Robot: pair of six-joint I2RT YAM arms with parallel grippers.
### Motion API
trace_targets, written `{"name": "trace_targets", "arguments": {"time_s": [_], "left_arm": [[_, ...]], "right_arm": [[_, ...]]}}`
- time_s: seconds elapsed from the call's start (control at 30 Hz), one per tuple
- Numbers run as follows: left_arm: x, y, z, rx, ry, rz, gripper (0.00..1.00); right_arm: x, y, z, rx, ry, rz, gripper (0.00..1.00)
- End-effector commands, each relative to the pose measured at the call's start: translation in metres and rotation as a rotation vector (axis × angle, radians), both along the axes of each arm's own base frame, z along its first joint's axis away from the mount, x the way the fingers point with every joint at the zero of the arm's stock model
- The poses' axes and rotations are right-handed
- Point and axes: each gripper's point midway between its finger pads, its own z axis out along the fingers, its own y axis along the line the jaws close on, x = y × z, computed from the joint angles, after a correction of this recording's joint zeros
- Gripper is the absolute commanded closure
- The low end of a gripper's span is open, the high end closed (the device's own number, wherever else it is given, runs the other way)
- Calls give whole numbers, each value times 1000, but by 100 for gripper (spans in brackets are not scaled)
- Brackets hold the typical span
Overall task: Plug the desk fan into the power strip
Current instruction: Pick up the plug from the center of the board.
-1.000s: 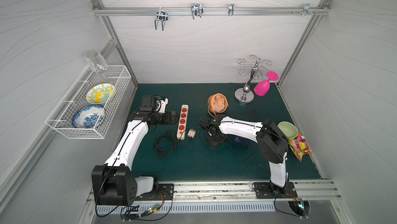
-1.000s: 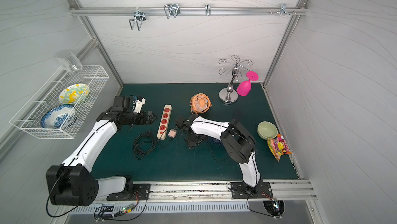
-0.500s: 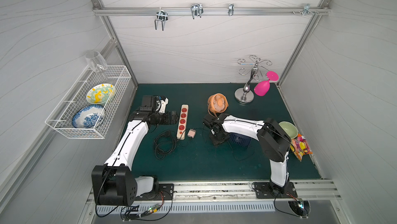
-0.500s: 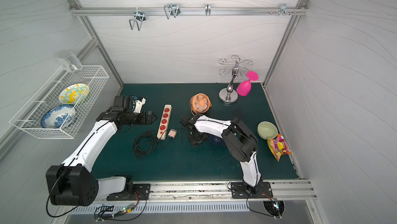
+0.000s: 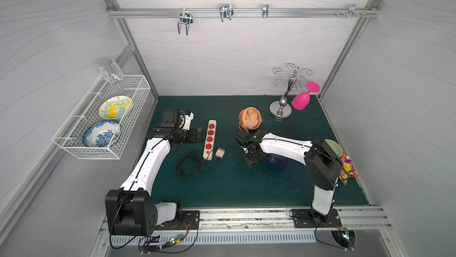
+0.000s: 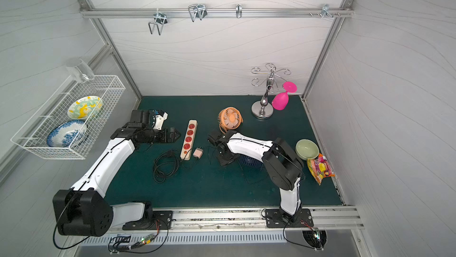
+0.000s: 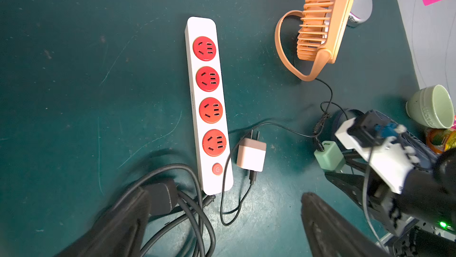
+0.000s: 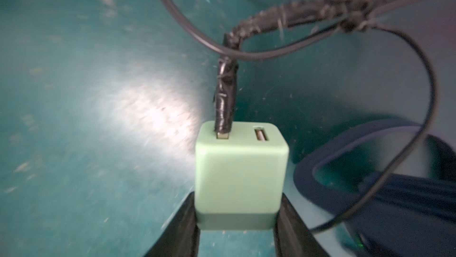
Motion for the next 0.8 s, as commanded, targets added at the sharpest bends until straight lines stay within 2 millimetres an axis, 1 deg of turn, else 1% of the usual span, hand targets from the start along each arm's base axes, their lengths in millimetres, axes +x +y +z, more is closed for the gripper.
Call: {"name": "trace_targets", "arguments": {"time_s": [0.0,0.1,0.17,0.23,0.37,0.5,0.6,0.7,0.77], "left_arm": [[3,-9,22,-28,-43,-56,0],[3,-14,29,-44,-58,-87,0],[1,-20,39,-75,-68,-119,0],[-1,-27,54,-100,-91,-167,0],[-6,-38,81,-118,-162,-266,0],[-23,-59,118,-180,-227,-423,0],[-39,-72,142,-241,-267,-524,0],[-49,-80,163,-283,-302,-581,1],[-56,-85,174,-305,-324,-622,1]], "right_arm": [[1,2,30,43,-74,64,73],[-3,5,49,121,-102,82,75],[-6,7,62,165,-121,114,75],[-9,7,77,200,-146,153,75],[-15,7,98,276,-183,252,76],[-15,8,119,380,-189,307,78],[-18,9,129,463,-199,368,80],[-20,9,139,522,-210,426,82],[-29,11,146,584,-209,514,84]]}}
